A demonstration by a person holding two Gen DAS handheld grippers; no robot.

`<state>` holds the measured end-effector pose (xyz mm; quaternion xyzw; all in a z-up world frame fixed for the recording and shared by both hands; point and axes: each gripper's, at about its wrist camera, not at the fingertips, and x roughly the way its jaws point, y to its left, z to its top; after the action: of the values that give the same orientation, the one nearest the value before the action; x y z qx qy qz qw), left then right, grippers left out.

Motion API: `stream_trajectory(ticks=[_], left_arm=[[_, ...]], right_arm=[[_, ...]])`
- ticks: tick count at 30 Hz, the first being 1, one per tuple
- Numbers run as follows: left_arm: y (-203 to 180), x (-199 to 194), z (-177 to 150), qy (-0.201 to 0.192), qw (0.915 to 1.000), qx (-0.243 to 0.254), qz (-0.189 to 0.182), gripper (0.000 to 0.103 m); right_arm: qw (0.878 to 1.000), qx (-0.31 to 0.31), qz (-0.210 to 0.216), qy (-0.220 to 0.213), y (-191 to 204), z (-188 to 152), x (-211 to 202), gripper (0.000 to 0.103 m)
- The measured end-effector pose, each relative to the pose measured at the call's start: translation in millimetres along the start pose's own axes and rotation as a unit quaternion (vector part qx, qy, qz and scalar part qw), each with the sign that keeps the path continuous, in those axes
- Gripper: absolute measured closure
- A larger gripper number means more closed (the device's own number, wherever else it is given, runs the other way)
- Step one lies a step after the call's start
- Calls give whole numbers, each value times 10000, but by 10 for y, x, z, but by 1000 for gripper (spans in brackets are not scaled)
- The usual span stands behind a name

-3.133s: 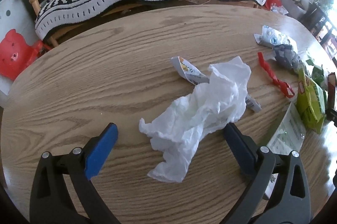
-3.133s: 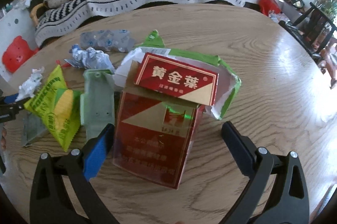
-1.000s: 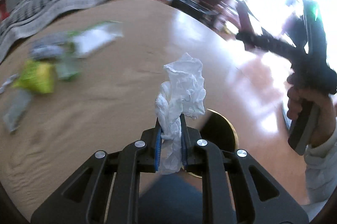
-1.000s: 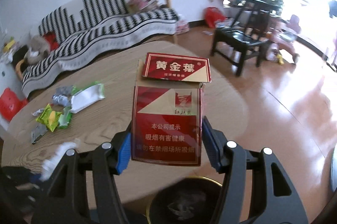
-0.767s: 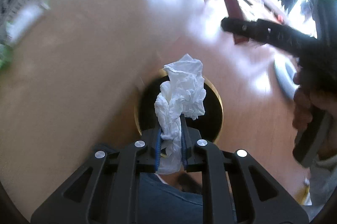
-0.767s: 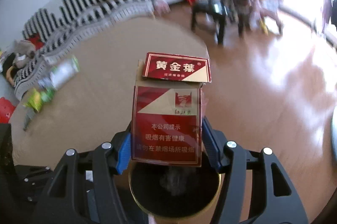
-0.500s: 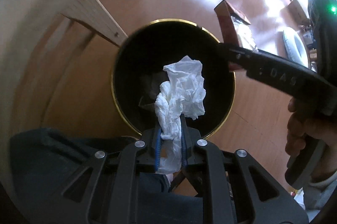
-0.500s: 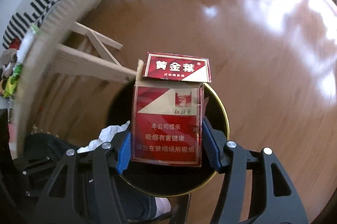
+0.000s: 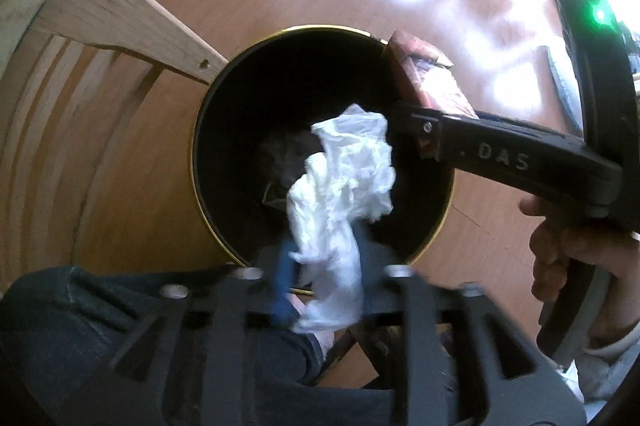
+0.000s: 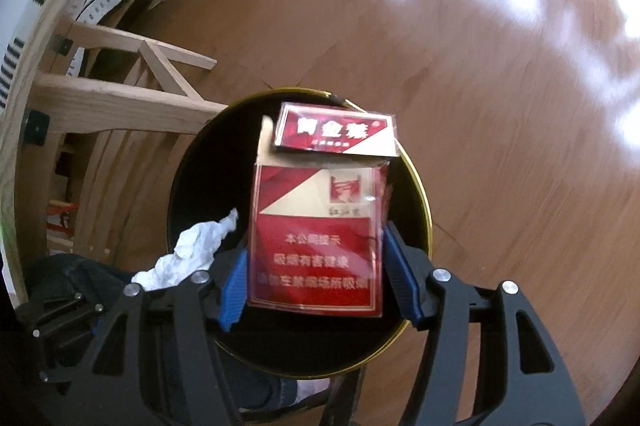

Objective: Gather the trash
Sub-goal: 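Move both tools back toward the table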

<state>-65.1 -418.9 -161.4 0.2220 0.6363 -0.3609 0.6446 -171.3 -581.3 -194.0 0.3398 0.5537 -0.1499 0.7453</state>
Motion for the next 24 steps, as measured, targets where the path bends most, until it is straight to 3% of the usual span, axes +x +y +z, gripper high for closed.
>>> stream_trajectory(ticks=[1, 3, 6, 11, 15, 18, 21, 24], left_arm=[[7, -25, 0, -75, 9999, -72, 32, 21], [7, -78, -23, -185, 9997, -142, -2, 18], [-33, -191, -84, -224, 9996, -154, -84, 15], [-69, -788, -223, -1162, 9931, 120, 68, 10], [129, -1349, -357, -1971, 9787, -26, 582, 7], [675, -1701, -554, -2374, 9650, -850, 719, 7], [1211, -1868, -793, -2510, 9506, -1539, 978, 7], [1868, -2024, -1131, -2506, 9299, -2284, 1428, 7]], right_arm=[[10000, 59, 29, 25, -37, 33, 19, 10], [9995, 227, 196, -11, -62, 13, 1, 7], [9981, 342, 256, -443, -107, 61, -209, 7], [9843, -78, -283, -1738, 50, 215, -851, 7], [9730, -589, -271, -2214, 406, 334, -1152, 7], [9642, -1355, -121, -2277, 986, 395, -1201, 7], [9569, -1936, 37, -2162, 1494, 393, -1116, 7], [9499, -2443, 162, -1941, 2078, 364, -929, 7]])
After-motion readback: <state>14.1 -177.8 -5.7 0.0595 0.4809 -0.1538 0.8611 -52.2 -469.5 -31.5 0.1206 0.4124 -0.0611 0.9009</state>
